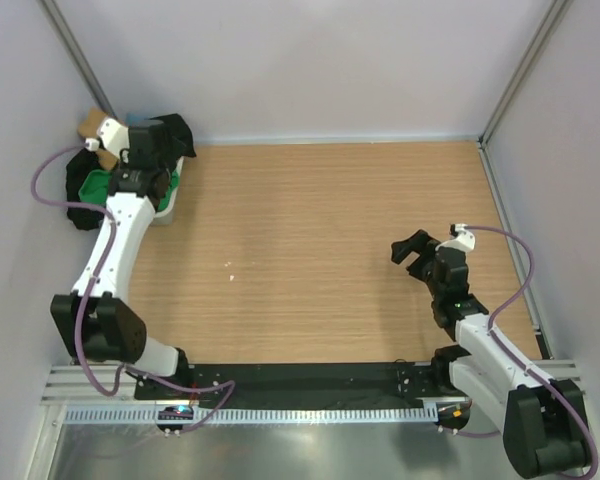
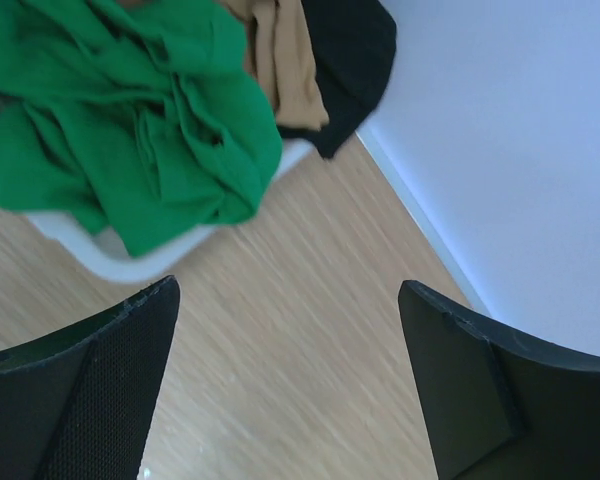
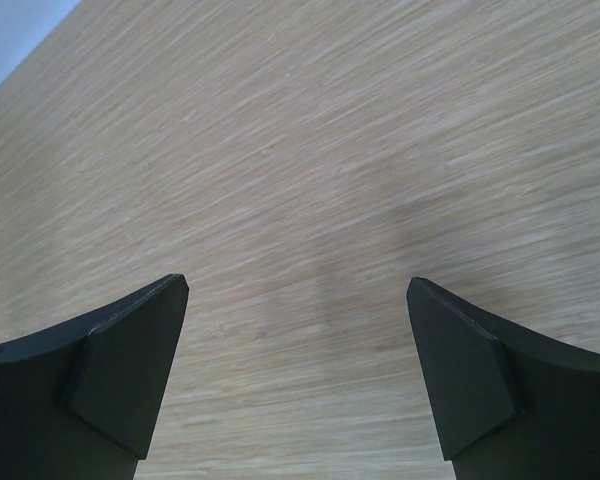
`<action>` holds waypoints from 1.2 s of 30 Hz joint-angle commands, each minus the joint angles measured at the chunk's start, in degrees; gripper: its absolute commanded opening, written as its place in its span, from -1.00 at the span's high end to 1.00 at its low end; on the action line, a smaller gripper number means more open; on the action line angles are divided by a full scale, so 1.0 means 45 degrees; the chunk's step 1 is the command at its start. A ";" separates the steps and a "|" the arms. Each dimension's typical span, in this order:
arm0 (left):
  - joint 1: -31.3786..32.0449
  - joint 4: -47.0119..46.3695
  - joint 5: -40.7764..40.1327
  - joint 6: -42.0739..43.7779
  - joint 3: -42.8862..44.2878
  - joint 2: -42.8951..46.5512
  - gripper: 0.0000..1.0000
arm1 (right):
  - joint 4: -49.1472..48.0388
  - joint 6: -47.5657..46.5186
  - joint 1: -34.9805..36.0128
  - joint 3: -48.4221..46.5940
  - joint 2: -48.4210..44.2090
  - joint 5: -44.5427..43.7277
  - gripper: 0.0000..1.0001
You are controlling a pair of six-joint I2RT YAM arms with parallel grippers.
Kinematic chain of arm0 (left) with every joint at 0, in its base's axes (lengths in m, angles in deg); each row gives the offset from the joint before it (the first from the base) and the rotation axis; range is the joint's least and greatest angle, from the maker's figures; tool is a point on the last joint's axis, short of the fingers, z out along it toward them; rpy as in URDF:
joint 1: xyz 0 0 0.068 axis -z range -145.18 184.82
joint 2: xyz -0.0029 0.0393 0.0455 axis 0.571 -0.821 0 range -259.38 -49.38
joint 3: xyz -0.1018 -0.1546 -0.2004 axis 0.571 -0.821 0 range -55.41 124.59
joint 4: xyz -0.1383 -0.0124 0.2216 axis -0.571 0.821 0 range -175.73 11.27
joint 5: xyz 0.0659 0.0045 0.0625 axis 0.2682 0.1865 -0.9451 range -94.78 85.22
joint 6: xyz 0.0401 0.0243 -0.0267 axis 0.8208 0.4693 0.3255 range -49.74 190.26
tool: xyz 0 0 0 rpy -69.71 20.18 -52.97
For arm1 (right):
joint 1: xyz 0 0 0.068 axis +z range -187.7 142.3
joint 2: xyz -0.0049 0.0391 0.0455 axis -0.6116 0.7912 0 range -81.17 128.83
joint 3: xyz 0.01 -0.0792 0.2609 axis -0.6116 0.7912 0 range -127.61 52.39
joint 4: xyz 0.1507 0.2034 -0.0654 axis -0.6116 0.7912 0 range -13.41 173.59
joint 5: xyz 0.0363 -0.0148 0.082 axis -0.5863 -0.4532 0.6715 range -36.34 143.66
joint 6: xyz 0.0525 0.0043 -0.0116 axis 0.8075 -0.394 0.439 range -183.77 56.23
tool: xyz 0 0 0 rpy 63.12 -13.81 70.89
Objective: Fold and stack the tank tops
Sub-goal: Grab the tank top from the pile
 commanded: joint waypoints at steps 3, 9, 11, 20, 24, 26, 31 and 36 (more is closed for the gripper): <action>-0.0846 0.2117 -0.2296 0.1021 0.2916 -0.2449 -0.81 | -0.0940 -0.0229 0.0033 -0.0204 0.0226 0.0639 -0.96; -0.0886 0.2738 -0.3020 0.2370 0.5728 -0.5514 -0.81 | -0.1077 -0.0268 0.0033 -0.0087 0.0030 0.0737 -0.96; -0.0905 0.3519 -0.3235 0.2409 0.6959 -0.6238 -0.83 | -0.1077 -0.0268 0.0033 -0.0087 0.0030 0.0717 -0.96; -0.1432 0.3327 -0.3433 0.2724 0.7901 -0.8175 -0.16 | -0.0980 -0.0268 0.0033 -0.0126 0.0069 0.0600 -0.98; -0.2036 0.3622 -0.1913 0.2195 0.7706 -0.8565 0.14 | -0.0980 -0.0249 0.0052 -0.0146 0.0050 0.0600 -0.97; -0.2078 0.3602 -0.1343 0.2291 0.7569 -0.8586 0.41 | -0.0960 -0.0249 0.0052 -0.0127 0.0050 0.0620 -0.97; -0.1981 0.3095 -0.1322 0.2448 0.6848 -0.7436 1.00 | -0.1018 -0.0249 0.0052 -0.0087 0.0069 0.0639 -0.97; -0.1202 0.1516 -0.2649 0.2234 0.5406 -0.4391 1.00 | -0.1097 -0.0229 0.0052 -0.0126 0.0205 0.0775 -0.97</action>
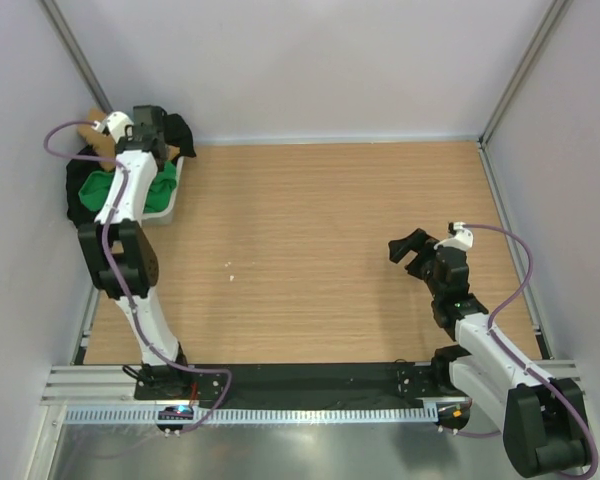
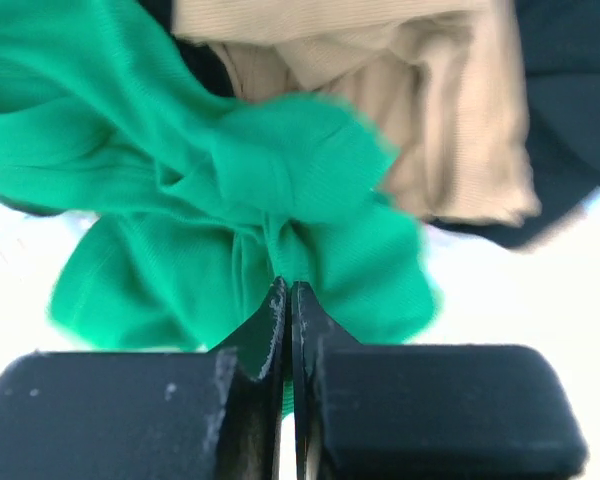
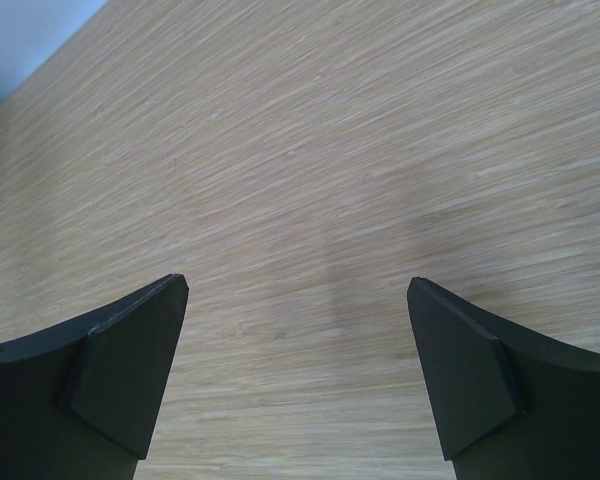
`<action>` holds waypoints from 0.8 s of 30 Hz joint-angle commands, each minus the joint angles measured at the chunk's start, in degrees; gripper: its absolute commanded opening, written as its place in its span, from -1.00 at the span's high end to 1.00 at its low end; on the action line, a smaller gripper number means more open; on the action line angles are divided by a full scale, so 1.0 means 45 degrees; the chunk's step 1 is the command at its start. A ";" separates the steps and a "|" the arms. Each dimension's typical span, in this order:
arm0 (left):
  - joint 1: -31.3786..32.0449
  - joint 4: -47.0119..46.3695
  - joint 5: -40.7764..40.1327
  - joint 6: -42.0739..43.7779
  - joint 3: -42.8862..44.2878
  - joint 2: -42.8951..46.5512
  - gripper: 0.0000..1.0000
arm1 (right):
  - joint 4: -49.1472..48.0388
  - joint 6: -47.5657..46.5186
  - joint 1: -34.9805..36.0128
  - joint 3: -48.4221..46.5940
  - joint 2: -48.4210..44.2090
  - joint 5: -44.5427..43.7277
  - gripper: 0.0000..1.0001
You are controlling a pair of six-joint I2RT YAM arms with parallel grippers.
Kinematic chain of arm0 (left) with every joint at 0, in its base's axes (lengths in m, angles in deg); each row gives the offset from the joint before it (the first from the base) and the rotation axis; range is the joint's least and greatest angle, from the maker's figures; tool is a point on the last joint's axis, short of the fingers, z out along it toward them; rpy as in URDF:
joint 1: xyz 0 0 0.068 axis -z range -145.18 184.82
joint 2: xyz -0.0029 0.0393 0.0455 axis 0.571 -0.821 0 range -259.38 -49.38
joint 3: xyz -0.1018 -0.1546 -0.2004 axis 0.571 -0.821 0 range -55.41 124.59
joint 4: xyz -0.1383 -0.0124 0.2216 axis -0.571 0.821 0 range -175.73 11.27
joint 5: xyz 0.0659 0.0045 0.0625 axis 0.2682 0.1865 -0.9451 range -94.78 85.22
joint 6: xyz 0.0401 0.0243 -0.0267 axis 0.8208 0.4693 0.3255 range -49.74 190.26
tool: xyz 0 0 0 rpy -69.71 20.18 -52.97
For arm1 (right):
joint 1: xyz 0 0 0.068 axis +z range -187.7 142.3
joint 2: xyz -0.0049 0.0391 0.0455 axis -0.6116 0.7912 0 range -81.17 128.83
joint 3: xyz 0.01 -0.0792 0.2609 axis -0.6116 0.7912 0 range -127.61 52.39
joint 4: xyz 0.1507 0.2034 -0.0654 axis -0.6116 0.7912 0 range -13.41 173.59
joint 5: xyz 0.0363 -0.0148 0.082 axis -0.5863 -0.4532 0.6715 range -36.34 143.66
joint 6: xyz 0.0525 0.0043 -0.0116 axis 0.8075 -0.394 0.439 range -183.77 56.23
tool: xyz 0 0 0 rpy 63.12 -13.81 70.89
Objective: Fold and stack the tank tops
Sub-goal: Grab the tank top from the pile, then move the tank top to the center of the board
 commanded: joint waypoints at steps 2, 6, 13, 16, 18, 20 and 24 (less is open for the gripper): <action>0.1107 -0.2492 -0.1538 0.0068 -0.0778 0.3677 1.00 | -0.0626 -0.0112 0.0033 -0.0126 0.0060 0.0130 -0.97; 0.2570 -0.3336 -0.1544 0.0303 -0.0646 0.6348 1.00 | -0.0685 -0.0132 0.0052 -0.0126 0.0138 0.0247 -0.97; 0.7571 -0.6925 -0.0570 0.1241 -0.0996 1.0182 1.00 | -0.0626 -0.0269 0.0052 -0.0107 -0.0076 0.0130 -0.97; 0.9330 -0.6911 0.0349 0.0987 -0.0040 1.0167 1.00 | -0.0567 -0.0308 0.0033 -0.0068 -0.0252 0.0013 -0.96; 1.0171 -0.6911 0.0645 0.0928 0.0583 0.9758 1.00 | -0.0528 -0.0288 0.0052 -0.0048 -0.0388 -0.0007 -0.97; 1.0330 -0.6775 0.0725 0.0889 0.0918 0.9078 1.00 | -0.0509 -0.0308 0.0053 -0.0009 -0.0486 -0.0046 -0.96; 1.0311 -0.6130 -0.0717 0.1356 0.0593 0.7922 1.00 | -0.0411 -0.0347 0.0033 0.0010 -0.0662 -0.0124 -0.96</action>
